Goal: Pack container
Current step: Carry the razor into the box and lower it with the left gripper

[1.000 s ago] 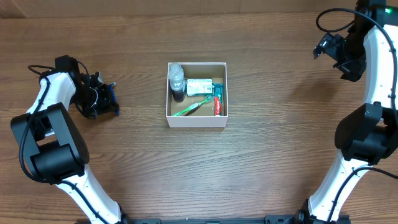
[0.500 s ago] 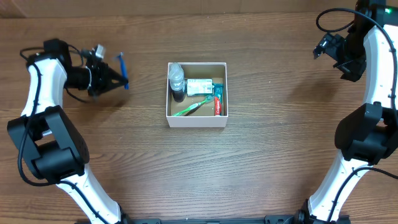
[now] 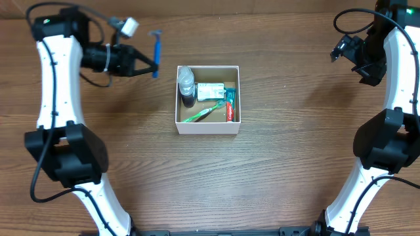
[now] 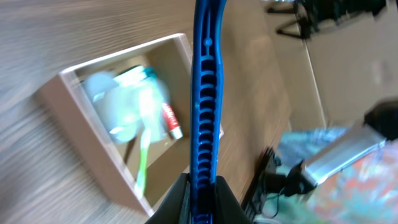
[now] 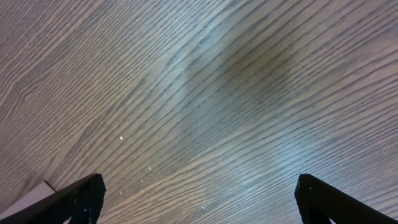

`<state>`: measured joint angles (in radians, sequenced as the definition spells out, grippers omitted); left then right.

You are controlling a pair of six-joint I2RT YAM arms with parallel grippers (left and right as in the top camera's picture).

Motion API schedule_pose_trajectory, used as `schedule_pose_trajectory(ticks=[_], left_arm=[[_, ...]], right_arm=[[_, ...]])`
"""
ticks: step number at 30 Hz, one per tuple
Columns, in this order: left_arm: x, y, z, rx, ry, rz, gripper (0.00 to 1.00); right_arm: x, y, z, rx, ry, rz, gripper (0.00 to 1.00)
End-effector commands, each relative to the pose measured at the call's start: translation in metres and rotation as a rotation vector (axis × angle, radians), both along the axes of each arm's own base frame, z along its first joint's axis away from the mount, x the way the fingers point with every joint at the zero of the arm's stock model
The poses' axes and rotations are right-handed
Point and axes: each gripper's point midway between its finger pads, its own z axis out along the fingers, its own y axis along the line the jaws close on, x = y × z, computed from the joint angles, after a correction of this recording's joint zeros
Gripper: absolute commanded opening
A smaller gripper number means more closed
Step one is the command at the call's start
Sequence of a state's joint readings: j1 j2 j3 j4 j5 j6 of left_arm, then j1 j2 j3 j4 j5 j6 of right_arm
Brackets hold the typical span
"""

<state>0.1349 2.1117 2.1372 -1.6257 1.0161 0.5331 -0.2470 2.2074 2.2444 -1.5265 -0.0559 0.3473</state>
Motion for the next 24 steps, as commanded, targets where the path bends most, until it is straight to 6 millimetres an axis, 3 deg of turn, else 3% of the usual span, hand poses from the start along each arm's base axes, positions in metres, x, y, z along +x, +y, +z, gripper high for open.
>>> schedule_pose_trajectory(ticks=[1, 6, 12, 17, 24], left_arm=[[-0.010, -0.038, 0.006, 0.104, -0.128, -0.172, 0.09], [-0.029, -0.086, -0.021, 0.324, -0.177, -0.364, 0.10], [-0.037, -0.111, -0.045, 0.521, -0.207, -0.449, 0.13], [-0.042, -0.114, -0.068, 0.634, -0.206, -0.498, 0.15], [-0.046, -0.097, -0.106, 0.737, -0.146, -0.518, 0.15]], right_arm=[[0.003, 0.001, 0.024, -0.009, -0.065, -0.005, 1.00], [0.003, 0.001, 0.024, -0.009, -0.065, -0.005, 1.00], [0.003, 0.001, 0.024, -0.009, -0.065, -0.005, 1.00], [0.003, 0.001, 0.024, -0.009, -0.065, -0.005, 1.00], [0.003, 0.001, 0.024, -0.009, -0.065, -0.005, 1.00]])
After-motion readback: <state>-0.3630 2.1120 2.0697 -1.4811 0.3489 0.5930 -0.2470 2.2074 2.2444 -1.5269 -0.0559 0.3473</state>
